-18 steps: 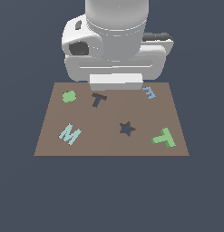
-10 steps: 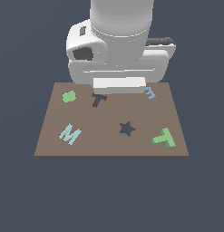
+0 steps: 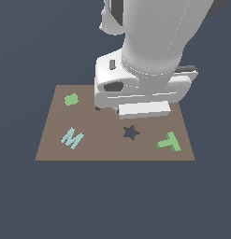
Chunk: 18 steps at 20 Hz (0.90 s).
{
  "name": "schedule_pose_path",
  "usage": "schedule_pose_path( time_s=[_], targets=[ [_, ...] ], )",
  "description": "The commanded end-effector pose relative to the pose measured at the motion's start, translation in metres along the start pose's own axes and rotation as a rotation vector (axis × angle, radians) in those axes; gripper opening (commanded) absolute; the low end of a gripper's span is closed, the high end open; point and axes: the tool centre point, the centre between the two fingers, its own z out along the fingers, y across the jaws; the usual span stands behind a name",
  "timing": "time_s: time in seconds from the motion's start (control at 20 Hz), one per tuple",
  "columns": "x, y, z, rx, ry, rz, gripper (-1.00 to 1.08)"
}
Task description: Insert a designated object into the corresponding slot on a board.
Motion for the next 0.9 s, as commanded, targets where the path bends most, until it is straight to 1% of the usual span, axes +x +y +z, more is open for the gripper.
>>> schedule_pose_path(
  time_s=[0.0,0.45,0.85],
  targets=[
    [0.012,-0.014,0.011,0.000,0.002,-0.020,1.00],
    [0.056,-0.067,0.050,-0.003,0.011,-0.093,1.00],
    [0.076,-0.093,0.068,-0.005,0.015,-0.129,1.00]
  ],
)
